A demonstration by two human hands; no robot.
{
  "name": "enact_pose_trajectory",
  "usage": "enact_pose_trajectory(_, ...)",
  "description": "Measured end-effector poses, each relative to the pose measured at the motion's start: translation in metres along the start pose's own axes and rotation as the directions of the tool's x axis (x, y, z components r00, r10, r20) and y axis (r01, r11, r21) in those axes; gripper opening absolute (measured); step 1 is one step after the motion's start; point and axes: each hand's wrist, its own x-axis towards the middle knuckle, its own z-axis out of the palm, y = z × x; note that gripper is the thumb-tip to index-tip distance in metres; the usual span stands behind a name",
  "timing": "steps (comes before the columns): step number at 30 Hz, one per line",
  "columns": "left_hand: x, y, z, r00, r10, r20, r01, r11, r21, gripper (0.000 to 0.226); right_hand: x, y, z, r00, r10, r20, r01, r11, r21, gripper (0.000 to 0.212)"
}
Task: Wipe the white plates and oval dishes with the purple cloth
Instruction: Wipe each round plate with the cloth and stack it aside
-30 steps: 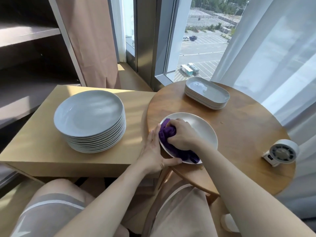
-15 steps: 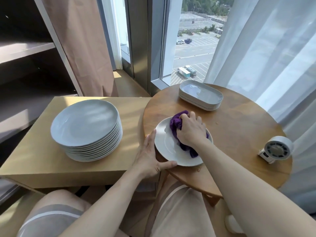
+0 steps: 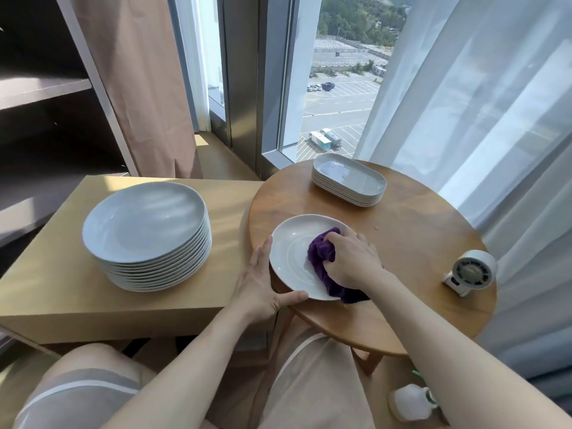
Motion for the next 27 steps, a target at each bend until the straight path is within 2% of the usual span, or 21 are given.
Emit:
enact_pose_trajectory(5, 0.001, -0.003, 0.003, 1.0, 0.014, -0.008, -0.014, 0.999, -0.052, 0.143, -0.015, -0.017, 0.007, 0.985, -0.166, 0.054, 0.161, 0.984, 0.074, 0.038)
enact_pose_trajectory(10, 0.004, -0.006, 0.002, 1.0, 0.009, -0.006, -0.01, 0.996, -0.083, 0.144, -0.003, -0.041, 0.014, 0.975, -0.219, 0.02, 0.215, 0.968, 0.132, 0.042)
enact_pose_trajectory(18, 0.004, -0.006, 0.0, 0.999, 0.033, -0.011, -0.034, 0.997, -0.069, 0.141, 0.027, -0.06, 0.02, 0.985, -0.127, -0.116, 0.137, 0.987, 0.08, 0.037)
enact_pose_trajectory(22, 0.002, -0.006, -0.001, 1.0, 0.024, 0.005, -0.023, 0.998, -0.055, 0.14, 0.036, -0.041, 0.014, 0.983, -0.035, -0.18, 0.035, 0.999, -0.001, 0.03)
enact_pose_trajectory(27, 0.0, -0.003, 0.0, 1.0, 0.029, -0.002, -0.029, 0.999, -0.04, 0.141, 0.029, -0.015, 0.007, 0.987, 0.015, -0.157, -0.028, 0.996, -0.079, 0.027)
